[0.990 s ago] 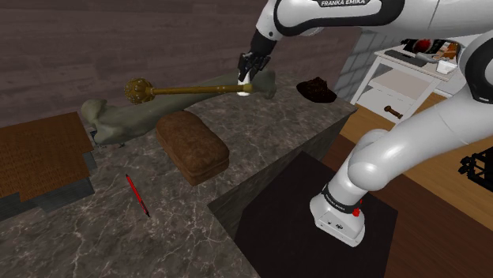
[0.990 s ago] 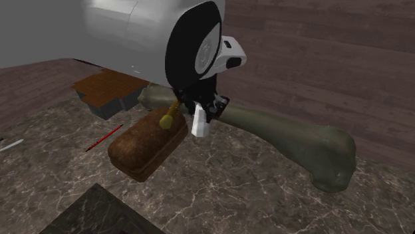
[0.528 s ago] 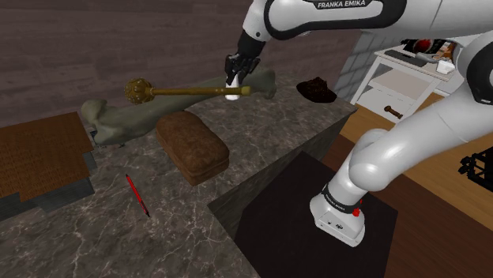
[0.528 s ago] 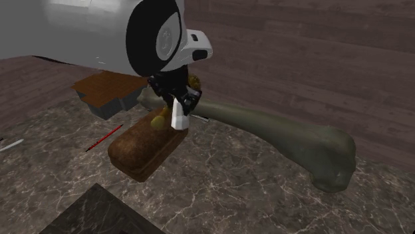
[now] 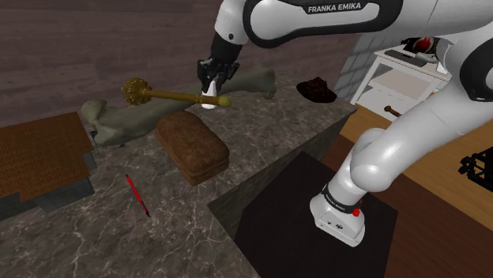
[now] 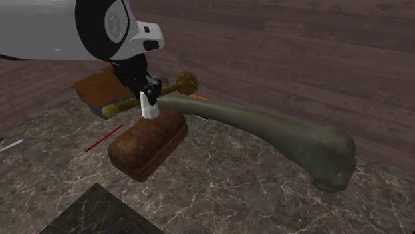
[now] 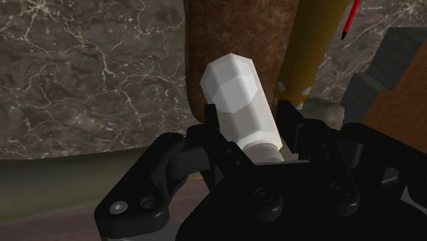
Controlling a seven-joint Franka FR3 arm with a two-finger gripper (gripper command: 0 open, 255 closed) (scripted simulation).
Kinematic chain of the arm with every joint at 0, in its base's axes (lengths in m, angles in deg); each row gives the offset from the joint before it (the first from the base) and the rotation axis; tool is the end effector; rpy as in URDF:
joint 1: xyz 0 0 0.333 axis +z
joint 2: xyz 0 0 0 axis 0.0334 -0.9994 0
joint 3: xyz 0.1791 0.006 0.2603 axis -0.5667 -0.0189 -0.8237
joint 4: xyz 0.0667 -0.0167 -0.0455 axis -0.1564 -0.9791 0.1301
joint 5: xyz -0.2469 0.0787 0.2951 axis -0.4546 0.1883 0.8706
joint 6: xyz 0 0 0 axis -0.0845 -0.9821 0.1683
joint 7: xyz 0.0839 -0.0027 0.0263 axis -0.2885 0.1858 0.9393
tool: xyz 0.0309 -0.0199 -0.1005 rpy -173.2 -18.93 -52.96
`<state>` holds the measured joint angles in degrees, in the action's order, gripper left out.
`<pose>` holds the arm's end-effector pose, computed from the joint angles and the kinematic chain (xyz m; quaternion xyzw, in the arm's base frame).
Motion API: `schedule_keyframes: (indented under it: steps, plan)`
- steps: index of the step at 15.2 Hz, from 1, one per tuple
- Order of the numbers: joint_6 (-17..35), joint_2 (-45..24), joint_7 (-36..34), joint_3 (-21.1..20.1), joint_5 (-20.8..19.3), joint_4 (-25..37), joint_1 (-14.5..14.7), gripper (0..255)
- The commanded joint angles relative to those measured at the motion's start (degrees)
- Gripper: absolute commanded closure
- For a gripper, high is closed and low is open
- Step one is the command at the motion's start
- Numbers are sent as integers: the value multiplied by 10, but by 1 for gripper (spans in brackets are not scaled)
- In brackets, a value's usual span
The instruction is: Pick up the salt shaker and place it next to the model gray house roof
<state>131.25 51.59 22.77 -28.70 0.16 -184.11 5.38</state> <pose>0.4509 0.2063 0.5582 -0.9897 0.0420 -0.1254 0.0556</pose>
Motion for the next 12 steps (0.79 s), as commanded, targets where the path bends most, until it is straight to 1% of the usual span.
schedule_keyframes:
  steps: [1, 7, 12]
  plan:
    - [2, -23, -31, -20, -9, 22, 5, 255]
    - [-6, -96, -130, -81, -51, 99, 25, 255]
    - [-24, -176, -217, -124, -107, 185, 51, 255]
